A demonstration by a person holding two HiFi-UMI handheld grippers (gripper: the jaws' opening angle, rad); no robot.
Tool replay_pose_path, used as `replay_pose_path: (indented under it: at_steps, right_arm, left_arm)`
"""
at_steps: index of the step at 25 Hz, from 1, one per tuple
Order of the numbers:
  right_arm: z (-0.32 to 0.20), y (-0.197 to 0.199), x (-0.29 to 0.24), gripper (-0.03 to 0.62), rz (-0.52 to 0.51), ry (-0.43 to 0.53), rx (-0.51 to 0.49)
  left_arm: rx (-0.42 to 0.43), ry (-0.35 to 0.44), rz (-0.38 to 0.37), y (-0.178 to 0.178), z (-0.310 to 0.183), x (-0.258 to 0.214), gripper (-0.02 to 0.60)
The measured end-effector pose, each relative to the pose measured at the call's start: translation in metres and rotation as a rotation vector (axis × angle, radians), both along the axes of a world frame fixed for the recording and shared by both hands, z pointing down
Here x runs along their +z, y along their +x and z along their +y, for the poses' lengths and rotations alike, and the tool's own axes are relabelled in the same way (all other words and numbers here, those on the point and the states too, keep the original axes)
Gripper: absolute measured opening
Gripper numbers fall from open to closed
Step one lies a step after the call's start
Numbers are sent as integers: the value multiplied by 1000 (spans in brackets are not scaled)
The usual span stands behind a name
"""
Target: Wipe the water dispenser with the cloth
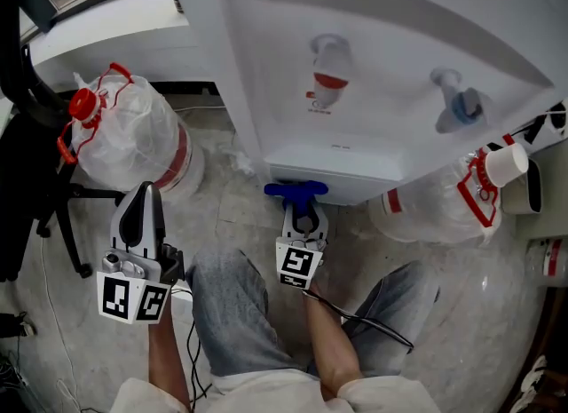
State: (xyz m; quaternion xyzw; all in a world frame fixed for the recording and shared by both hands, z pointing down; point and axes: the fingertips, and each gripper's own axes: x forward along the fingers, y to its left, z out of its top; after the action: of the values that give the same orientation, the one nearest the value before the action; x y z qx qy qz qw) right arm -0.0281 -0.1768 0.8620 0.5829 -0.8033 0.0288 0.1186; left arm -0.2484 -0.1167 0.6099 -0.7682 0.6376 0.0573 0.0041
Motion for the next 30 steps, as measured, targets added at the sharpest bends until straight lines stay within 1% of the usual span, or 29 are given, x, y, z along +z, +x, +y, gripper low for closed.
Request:
replay_pose_path:
  at_steps: [7, 9, 11, 13, 17, 22, 26, 30]
  right_arm:
    - [0, -54, 17, 110, 11, -19, -112]
    - [1, -64, 23, 110, 7, -53, -127]
    - [2, -65, 33, 110, 16, -77, -129]
    - [2, -58, 42, 110, 34, -86, -116]
    - [-1, -33, 49, 110, 61, -95, -66]
    - [-1, -5, 61, 110, 71, -101, -18]
    - [-2, 15, 61, 110, 64, -83, 13]
    - [-2, 46, 58, 110, 70, -76, 53]
  left_arm:
    - [-33, -18, -6, -23, 9, 7, 11]
    - [-33, -28, -6, -26, 10, 11, 11]
    - [-29, -34, -6, -27, 9, 14, 11]
    - [-23, -38, -4, -28, 8, 16, 11]
    - [0, -47, -4, -23, 2, 20, 11]
    - [26, -48, 5, -9, -6, 24, 11]
    - [44, -44, 8, 1, -11, 25, 11]
    - [61, -48, 13, 16, -16, 29, 11]
